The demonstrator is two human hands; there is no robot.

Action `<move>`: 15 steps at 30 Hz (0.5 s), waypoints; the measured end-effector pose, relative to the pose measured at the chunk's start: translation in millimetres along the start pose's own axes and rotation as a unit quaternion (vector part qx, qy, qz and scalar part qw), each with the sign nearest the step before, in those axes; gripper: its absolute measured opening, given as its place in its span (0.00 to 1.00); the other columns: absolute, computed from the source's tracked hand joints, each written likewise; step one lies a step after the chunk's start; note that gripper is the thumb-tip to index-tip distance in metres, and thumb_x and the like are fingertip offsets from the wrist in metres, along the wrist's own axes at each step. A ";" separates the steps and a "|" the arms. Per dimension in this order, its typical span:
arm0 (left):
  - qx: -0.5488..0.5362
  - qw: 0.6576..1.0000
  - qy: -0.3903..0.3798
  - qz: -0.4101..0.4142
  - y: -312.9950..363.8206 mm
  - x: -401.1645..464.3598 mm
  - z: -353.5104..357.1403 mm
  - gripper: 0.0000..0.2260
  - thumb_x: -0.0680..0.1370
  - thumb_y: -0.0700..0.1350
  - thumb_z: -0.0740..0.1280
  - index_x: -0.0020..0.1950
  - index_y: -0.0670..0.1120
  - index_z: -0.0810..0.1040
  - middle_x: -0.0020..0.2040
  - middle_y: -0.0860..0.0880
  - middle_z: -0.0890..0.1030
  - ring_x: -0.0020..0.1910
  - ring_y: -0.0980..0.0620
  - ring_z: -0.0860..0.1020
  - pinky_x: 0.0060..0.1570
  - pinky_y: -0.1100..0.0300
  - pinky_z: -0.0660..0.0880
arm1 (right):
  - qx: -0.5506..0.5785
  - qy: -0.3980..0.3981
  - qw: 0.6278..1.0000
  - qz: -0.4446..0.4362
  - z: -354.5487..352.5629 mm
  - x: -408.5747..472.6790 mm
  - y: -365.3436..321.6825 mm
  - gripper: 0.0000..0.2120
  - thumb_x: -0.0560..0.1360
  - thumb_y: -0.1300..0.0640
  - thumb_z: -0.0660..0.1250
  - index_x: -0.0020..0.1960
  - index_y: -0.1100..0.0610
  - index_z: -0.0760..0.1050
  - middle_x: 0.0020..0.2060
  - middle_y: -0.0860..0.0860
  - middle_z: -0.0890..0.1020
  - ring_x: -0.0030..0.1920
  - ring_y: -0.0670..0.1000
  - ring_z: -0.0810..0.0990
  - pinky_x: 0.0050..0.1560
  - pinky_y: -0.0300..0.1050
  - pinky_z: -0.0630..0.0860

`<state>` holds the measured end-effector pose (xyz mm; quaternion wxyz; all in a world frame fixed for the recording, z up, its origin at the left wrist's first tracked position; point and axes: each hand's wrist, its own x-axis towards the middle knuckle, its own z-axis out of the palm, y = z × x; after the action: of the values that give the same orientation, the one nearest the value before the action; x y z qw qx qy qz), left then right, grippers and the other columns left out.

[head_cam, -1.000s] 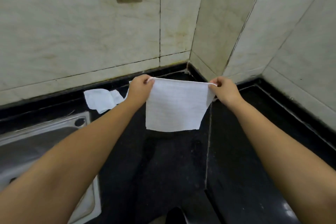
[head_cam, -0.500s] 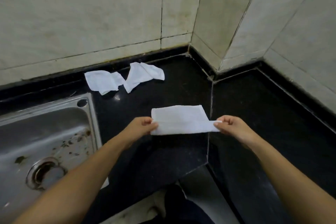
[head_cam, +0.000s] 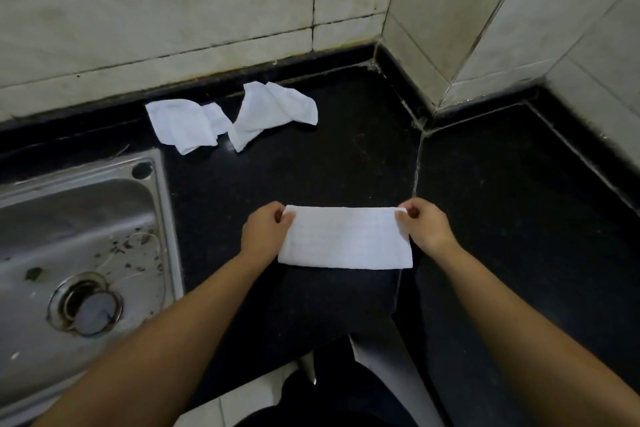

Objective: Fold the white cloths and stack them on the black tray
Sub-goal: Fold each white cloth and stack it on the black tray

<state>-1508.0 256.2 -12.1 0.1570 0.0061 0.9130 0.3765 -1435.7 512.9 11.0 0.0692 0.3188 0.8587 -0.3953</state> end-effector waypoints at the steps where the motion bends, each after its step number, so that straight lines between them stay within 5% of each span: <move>1: 0.023 0.999 0.022 0.000 -0.1 3.3 4.5 0.08 0.78 0.48 0.63 0.43 0.46 0.76 0.40 0.50 0.77 0.44 0.49 0.76 0.50 0.52 0.73 | -0.016 0.001 1.000 0.001 3.8 5.4 0.3 0.04 0.78 0.57 0.62 0.48 0.55 0.75 0.44 0.51 0.79 0.44 0.49 0.77 0.42 0.42 0.73; 5: 0.109 0.991 0.082 0.007 -1.2 7.4 19.6 0.08 0.78 0.50 0.63 0.51 0.48 0.77 0.49 0.50 0.76 0.53 0.50 0.73 0.57 0.54 0.64 | -0.163 0.047 0.985 -0.027 17.0 15.3 5.1 0.07 0.77 0.57 0.60 0.51 0.54 0.75 0.52 0.54 0.77 0.53 0.55 0.75 0.57 0.52 0.72; 9: 0.123 0.987 0.105 -0.012 -9.8 -2.8 22.4 0.22 0.76 0.55 0.65 0.67 0.49 0.68 0.59 0.49 0.74 0.61 0.49 0.70 0.61 0.53 0.62 | -0.342 0.045 0.930 -0.126 25.8 18.7 -16.0 0.20 0.76 0.56 0.61 0.68 0.53 0.66 0.63 0.55 0.70 0.65 0.56 0.67 0.64 0.52 0.64; 15: 0.220 0.971 0.089 -0.014 -31.9 -38.0 20.6 0.29 0.75 0.61 0.62 0.71 0.48 0.64 0.65 0.48 0.70 0.63 0.48 0.68 0.62 0.53 0.63 | -0.298 -0.145 0.910 -0.249 92.1 21.5 -91.6 0.20 0.79 0.52 0.60 0.69 0.52 0.66 0.65 0.53 0.71 0.66 0.55 0.68 0.65 0.52 0.65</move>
<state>-1462.4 242.6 -37.2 0.0752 -0.0057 0.9838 0.1627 -1520.1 412.5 -1.3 0.1843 -0.0023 0.9685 -0.1674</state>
